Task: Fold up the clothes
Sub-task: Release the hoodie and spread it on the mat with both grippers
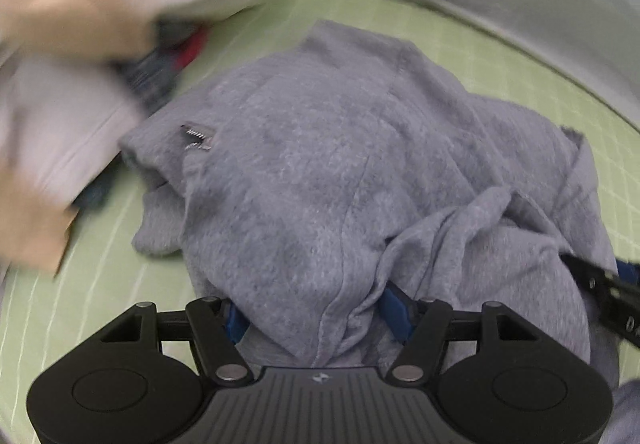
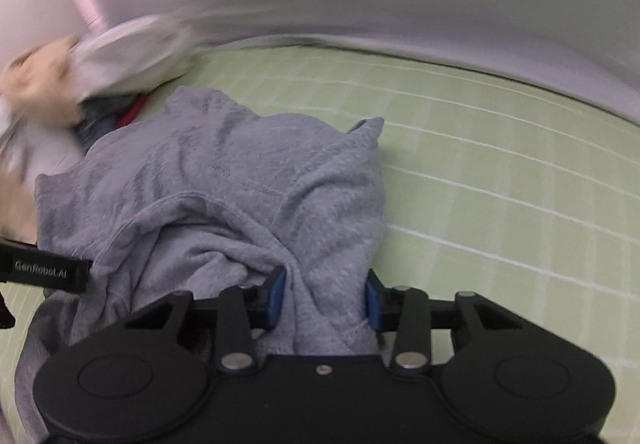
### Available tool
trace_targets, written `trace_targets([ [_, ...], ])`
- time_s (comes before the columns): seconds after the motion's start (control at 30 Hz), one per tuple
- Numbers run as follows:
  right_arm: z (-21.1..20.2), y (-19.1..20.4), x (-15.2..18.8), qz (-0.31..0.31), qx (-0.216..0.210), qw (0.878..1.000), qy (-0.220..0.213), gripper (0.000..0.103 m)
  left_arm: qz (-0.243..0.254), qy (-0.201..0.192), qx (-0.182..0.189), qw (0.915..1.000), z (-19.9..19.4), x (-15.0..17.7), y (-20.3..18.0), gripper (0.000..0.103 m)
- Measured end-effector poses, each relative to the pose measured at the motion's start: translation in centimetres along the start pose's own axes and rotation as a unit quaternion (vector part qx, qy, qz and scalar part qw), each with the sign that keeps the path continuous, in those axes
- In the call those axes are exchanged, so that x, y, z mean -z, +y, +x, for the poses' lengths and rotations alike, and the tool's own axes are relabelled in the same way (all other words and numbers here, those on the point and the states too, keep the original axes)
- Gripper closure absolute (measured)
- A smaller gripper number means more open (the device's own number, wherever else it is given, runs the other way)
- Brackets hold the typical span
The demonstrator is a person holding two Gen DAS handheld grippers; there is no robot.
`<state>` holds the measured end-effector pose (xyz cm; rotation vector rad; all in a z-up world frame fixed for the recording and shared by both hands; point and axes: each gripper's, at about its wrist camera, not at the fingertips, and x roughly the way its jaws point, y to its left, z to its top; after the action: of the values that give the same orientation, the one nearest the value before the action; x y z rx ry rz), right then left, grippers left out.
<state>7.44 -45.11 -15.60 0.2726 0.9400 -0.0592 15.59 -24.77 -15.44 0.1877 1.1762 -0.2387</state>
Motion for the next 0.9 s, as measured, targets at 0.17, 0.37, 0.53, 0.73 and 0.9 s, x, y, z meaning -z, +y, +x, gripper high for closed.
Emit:
trace_targets([
  [0.17, -2.5, -4.8, 2.1, 0.088, 0.072, 0.993, -0.014, 0.062, 0.089, -0.034, 0.042, 0.9945, 0.9, -2.0, -7.6, 0.037],
  [0.37, -7.3, -9.5, 6.9, 0.170, 0.167, 0.971, -0.011, 0.062, 0.183, -0.055, 0.124, 0.9737, -0.5, -1.2, -15.6, 0.037],
  [0.53, -11.1, -10.5, 11.8, 0.221, 0.202, 0.954, -0.002, 0.061, 0.173, -0.059, 0.178, 0.9669, -4.5, 1.5, -15.2, 0.036],
  [0.73, -14.0, -9.0, 15.9, 0.275, 0.192, 0.942, 0.003, 0.052, 0.148, -0.051, 0.169, 0.9730, -7.0, 6.2, -8.8, 0.036],
  [0.9, -15.1, -6.9, 17.1, 0.321, 0.145, 0.936, 0.012, 0.053, 0.105, -0.011, 0.151, 0.9829, -7.4, 10.6, -4.1, 0.036],
])
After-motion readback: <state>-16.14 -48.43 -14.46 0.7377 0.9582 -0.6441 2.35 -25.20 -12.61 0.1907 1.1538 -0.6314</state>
